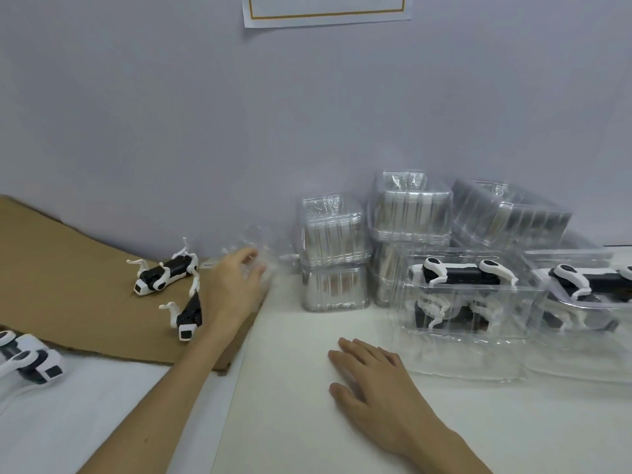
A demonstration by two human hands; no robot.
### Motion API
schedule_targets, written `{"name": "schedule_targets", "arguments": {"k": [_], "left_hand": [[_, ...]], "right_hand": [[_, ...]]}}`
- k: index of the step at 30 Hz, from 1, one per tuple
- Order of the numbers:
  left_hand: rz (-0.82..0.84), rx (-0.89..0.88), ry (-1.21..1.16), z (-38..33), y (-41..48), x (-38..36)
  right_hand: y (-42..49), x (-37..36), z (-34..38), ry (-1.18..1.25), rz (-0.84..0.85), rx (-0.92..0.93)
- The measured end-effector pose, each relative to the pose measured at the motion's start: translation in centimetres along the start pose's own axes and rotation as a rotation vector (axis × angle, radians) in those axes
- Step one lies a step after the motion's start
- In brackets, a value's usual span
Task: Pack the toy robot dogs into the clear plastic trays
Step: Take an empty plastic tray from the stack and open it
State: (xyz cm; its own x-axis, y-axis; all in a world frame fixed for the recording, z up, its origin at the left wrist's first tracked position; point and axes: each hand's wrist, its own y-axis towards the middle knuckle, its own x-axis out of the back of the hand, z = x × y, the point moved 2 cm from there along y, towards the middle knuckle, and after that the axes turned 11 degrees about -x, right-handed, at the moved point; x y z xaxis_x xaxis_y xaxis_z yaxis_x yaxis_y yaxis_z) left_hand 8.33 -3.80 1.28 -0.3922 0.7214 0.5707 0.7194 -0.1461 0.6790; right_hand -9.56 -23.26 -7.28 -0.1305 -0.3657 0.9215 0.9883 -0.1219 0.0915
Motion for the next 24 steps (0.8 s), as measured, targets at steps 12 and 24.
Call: {"name": "schedule_targets", "arguments": {"k": [12, 24], "left_hand": [[-0.102, 0.135, -0.918, -4.2, -7.1, 8.1], [0.351, -0.002, -0.987, -5.3, -10.7, 5.6]], "right_hand": [[-1.6, 3.8, 1.8, 0.679, -0.329, 0.084], [-3.1, 5.4, 4.5, 0.929, -0.299, 0.120]]}}
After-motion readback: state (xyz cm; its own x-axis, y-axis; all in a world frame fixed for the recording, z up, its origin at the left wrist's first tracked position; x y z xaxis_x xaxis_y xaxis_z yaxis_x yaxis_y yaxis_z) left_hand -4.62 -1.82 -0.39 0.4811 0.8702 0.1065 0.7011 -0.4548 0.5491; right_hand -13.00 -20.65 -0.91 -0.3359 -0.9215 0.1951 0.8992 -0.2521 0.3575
